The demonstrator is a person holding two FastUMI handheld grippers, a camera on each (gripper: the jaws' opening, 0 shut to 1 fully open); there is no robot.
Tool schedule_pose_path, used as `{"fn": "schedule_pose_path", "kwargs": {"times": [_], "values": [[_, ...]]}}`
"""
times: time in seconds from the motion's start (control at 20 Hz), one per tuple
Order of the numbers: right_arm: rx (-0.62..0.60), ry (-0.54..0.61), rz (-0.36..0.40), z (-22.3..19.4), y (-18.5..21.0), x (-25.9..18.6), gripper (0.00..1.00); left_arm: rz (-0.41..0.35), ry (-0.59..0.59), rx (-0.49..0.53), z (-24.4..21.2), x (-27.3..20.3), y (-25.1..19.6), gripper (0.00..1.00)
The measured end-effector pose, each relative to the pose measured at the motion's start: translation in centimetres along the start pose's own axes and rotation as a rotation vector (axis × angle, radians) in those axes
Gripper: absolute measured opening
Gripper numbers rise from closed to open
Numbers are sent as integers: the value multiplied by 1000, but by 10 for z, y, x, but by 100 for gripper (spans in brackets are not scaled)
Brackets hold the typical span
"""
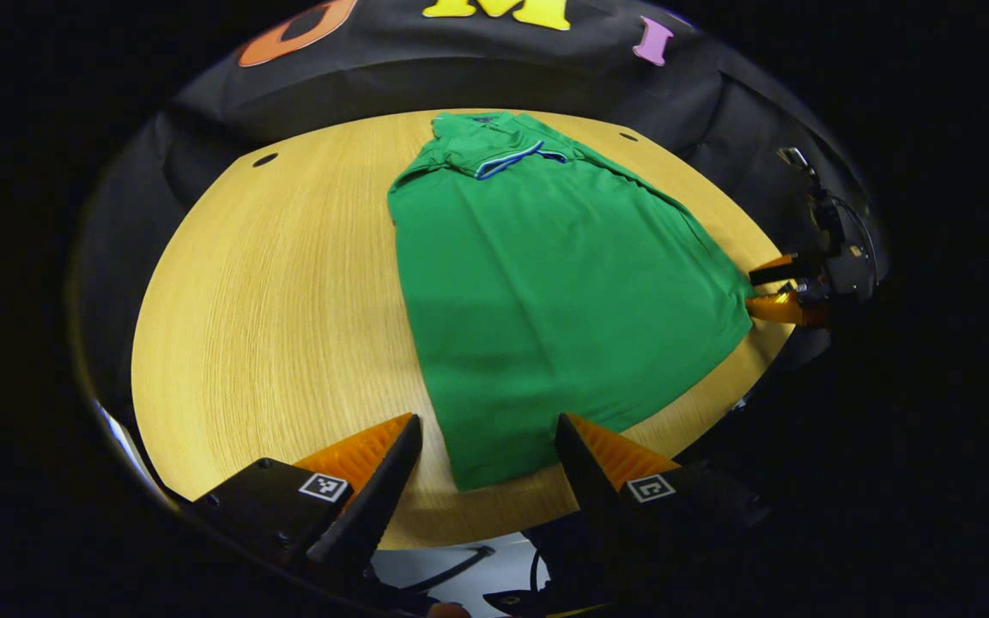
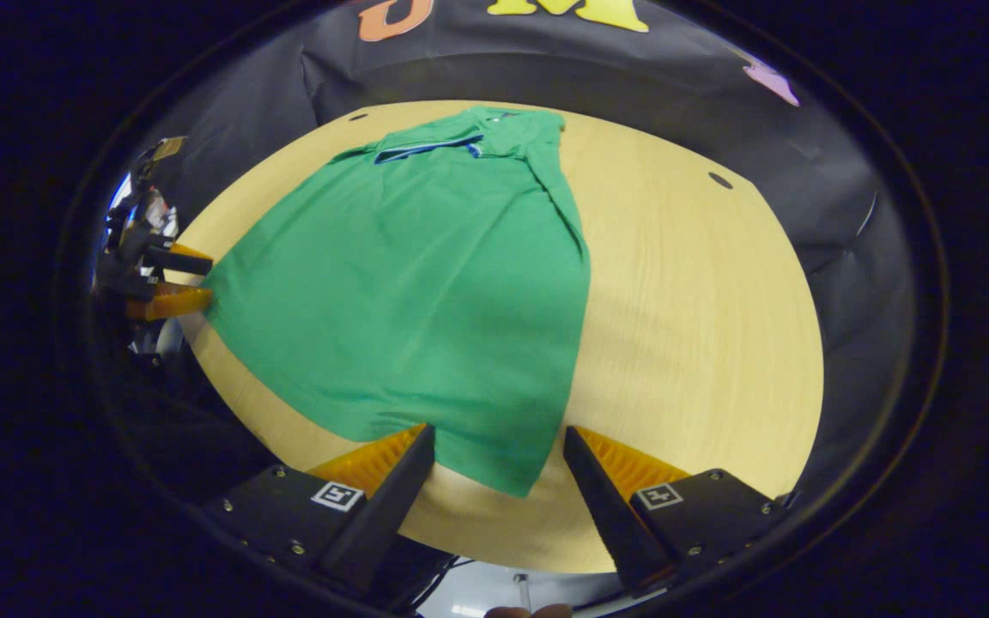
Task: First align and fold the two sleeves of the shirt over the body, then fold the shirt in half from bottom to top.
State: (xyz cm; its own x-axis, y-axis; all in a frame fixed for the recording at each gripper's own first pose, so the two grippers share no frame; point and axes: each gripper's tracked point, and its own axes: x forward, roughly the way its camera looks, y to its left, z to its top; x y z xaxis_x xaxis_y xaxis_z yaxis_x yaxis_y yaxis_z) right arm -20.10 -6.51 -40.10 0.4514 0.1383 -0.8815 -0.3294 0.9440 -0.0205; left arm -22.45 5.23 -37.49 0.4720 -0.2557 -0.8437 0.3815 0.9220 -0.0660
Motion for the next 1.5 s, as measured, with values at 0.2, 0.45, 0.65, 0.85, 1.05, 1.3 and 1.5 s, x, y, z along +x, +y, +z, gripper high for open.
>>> {"fn": "schedule_pose_path", "kwargs": {"times": [0.2,0.45,0.65,0.85,1.05,1.3,1.5], "values": [[-65,0,31,11,15,4,93,10,-9,44,3,6,-8,96],[-83,-3,31,17,5,10,18,-32,-35,-12,12,9,-17,23],[49,1,81,23,-3,2,1,-97,-60,-81,30,3,-18,4],[119,-63,107,45,-10,-16,1,-125,-112,-123,58,-7,-15,4],[158,-134,115,72,-19,-33,1,-130,-164,-125,86,-18,-11,4],[158,-222,110,111,-31,-51,1,-111,-238,-95,126,-37,-1,4],[157,-276,106,140,-39,-61,1,-95,-301,-101,156,-45,9,4]]}}
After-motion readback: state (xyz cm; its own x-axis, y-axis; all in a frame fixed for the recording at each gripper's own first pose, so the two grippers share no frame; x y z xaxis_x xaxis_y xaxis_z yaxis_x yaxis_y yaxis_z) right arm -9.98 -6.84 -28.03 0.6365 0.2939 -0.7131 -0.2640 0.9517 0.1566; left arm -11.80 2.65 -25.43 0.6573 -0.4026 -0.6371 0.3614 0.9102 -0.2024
